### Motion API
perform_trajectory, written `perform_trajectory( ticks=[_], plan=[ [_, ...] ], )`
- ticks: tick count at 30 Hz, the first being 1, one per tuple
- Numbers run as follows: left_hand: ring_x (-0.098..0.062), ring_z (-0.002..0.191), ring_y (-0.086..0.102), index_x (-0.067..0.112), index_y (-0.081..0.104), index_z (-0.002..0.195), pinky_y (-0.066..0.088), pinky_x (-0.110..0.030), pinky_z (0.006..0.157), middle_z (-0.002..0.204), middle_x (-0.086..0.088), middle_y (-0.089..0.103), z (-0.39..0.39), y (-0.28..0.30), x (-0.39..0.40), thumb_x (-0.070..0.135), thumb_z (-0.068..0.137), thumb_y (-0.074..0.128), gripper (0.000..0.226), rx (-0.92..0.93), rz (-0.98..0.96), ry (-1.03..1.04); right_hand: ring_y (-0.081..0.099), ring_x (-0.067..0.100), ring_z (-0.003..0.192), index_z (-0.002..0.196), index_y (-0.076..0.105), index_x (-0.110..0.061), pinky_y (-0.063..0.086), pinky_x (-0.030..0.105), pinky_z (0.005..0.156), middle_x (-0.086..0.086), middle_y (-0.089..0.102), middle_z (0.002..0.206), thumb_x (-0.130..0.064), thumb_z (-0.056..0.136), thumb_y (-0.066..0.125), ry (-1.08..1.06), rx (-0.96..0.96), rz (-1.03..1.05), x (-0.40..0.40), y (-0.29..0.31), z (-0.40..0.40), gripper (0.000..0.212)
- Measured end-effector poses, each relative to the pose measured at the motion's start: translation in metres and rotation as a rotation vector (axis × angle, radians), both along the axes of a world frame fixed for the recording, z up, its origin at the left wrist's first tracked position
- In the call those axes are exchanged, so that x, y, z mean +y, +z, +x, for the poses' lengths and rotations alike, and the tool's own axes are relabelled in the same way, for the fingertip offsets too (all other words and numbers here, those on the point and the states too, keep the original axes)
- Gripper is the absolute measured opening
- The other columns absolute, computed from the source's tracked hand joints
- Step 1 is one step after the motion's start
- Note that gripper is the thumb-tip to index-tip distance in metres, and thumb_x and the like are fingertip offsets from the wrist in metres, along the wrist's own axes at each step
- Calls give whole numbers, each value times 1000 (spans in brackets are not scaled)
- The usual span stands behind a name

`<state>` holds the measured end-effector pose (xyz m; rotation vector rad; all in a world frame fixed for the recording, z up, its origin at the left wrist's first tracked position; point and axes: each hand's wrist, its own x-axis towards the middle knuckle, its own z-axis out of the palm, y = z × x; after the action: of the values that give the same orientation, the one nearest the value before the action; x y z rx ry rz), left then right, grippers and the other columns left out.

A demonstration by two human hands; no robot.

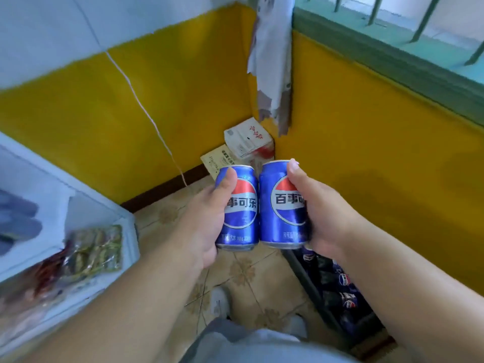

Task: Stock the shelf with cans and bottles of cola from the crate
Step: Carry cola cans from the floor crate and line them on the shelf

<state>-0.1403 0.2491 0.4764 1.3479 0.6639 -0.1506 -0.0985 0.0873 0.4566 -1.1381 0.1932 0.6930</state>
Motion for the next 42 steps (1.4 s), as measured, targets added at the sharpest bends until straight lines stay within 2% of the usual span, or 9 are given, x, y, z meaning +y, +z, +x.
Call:
perform_trajectory(
  ticks=[7,12,17,23,26,31,35,39,42],
  plan=[
    [-29,94,74,26,64,113,55,-63,86,104,-4,77,-74,26,75,70,53,67,74,-132,25,212,77,27,88,115,61,-23,61,55,83,7,76,102,-64,61,71,136,-278,-125,98,40,-40,69],
    [-32,92,74,23,65,110,57,-61,84,102,-8,76,-154,47,159,77,50,77,82,-237,85,362,76,30,87,107,65,-17,61,53,80,12,76,100,-49,86,69,228,-342,-77,197,57,-97,39],
    [-32,83,75,21,69,103,58,-56,80,95,-9,77,-270,62,271,42,66,74,43,-329,112,555,77,28,85,107,65,-15,62,46,76,10,77,95,-63,60,71,418,-458,-2,329,80,-192,67],
    [-37,93,73,15,68,113,55,-62,88,102,-13,76,-390,87,372,45,64,85,60,-350,195,768,77,28,85,107,65,-17,62,51,80,9,77,96,-65,56,78,600,-571,61,459,104,-295,71],
    [-35,89,74,16,67,112,57,-59,85,100,-11,77,-428,103,408,52,54,75,69,-387,235,826,77,26,82,107,65,-20,63,46,75,7,78,94,-66,49,75,651,-608,79,506,119,-330,76],
    [-34,87,75,18,68,109,59,-55,82,98,-10,77,-460,112,463,49,55,73,63,-422,240,898,77,24,78,107,64,-20,63,40,69,6,77,92,-64,52,73,707,-689,94,571,132,-358,71],
    [-36,90,74,18,67,113,58,-59,84,101,-11,77,-463,107,508,47,62,84,61,-420,235,916,77,20,77,94,64,-32,64,41,71,1,77,90,-63,54,72,735,-698,100,619,129,-357,52],
    [-37,91,73,17,66,115,56,-62,85,103,-13,76,-456,102,563,45,69,81,56,-414,249,951,76,22,80,101,65,-29,63,49,77,1,77,92,-71,49,70,772,-727,102,681,122,-347,68],
    [-37,90,74,17,66,114,56,-62,85,102,-12,76,-447,105,611,48,62,77,62,-409,270,1002,76,18,78,99,64,-30,63,43,74,-3,77,89,-71,50,68,802,-740,108,737,123,-338,65]
  ],
)
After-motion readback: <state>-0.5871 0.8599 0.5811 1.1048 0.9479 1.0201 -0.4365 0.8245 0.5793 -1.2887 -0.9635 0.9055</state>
